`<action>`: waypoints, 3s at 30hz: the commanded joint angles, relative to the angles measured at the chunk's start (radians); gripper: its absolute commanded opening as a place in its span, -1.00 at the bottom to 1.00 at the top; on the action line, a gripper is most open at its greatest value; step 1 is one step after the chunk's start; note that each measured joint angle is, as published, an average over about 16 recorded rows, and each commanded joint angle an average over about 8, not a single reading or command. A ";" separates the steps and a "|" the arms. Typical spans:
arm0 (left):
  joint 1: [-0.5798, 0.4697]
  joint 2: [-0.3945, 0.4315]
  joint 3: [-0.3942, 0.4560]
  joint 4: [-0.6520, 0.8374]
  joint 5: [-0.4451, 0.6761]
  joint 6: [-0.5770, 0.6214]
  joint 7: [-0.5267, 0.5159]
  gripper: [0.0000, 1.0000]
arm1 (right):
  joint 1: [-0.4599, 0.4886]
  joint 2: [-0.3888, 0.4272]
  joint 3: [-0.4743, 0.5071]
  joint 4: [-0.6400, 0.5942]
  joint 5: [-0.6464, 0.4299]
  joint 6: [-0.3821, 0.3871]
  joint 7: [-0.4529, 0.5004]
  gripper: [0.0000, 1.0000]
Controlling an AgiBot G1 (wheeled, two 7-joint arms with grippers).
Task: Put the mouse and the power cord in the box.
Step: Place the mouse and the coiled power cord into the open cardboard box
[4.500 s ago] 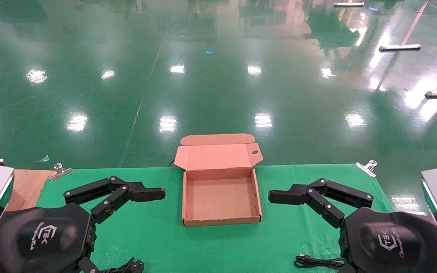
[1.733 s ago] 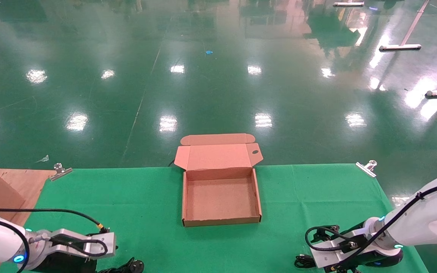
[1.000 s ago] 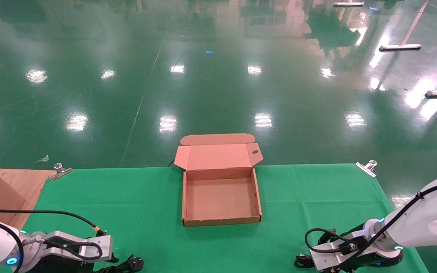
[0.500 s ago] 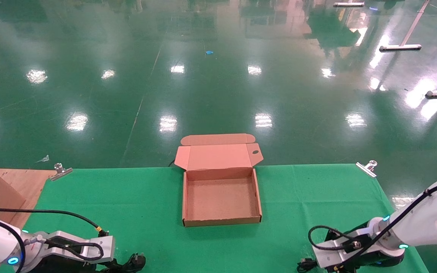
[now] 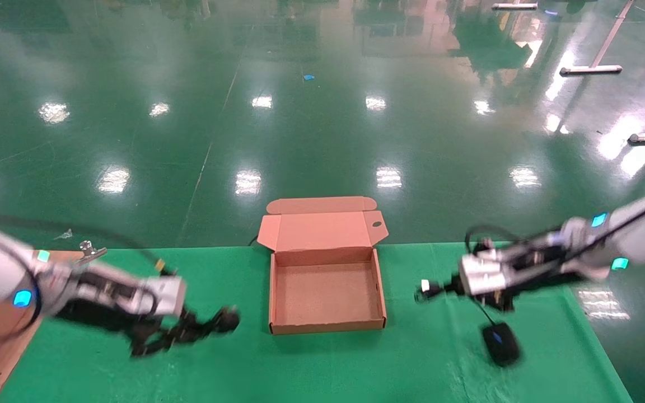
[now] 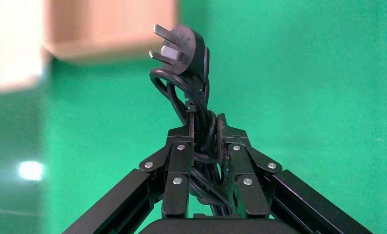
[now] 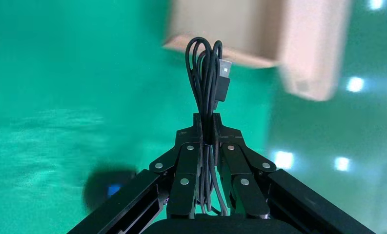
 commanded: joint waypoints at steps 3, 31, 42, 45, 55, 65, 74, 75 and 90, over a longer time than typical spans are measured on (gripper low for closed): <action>-0.078 0.043 0.001 -0.028 0.003 0.010 0.008 -1.00 | 0.078 0.002 0.014 0.016 0.020 -0.039 0.009 -1.00; 0.032 0.231 0.008 -0.221 -0.110 -0.417 0.115 -1.00 | 0.181 -0.132 0.055 -0.033 0.079 0.025 0.011 -1.00; 0.239 0.235 0.128 -0.351 -0.213 -0.584 0.195 -0.31 | 0.161 -0.107 0.056 -0.058 0.081 0.028 -0.003 -1.00; 0.254 0.234 0.164 -0.362 -0.236 -0.617 0.199 0.44 | 0.155 -0.101 0.056 -0.060 0.081 0.031 -0.008 -1.00; 0.247 0.233 0.257 -0.367 -0.317 -0.662 0.196 1.00 | 0.144 -0.088 0.058 -0.064 0.083 0.008 -0.022 -1.00; 0.236 0.231 0.324 -0.359 -0.394 -0.700 0.197 1.00 | 0.151 -0.099 0.063 -0.061 0.091 -0.007 -0.015 -1.00; 0.220 0.189 0.305 -0.306 -0.502 -0.696 0.208 1.00 | 0.161 -0.161 0.069 -0.038 0.100 -0.007 0.002 -1.00; 0.213 0.173 0.297 -0.300 -0.517 -0.667 0.214 1.00 | 0.157 -0.168 0.068 -0.031 0.100 -0.005 0.005 -1.00; 0.196 -0.097 0.105 -0.232 -0.823 -0.216 0.392 1.00 | -0.093 -0.202 -0.059 0.309 0.144 0.266 0.170 0.03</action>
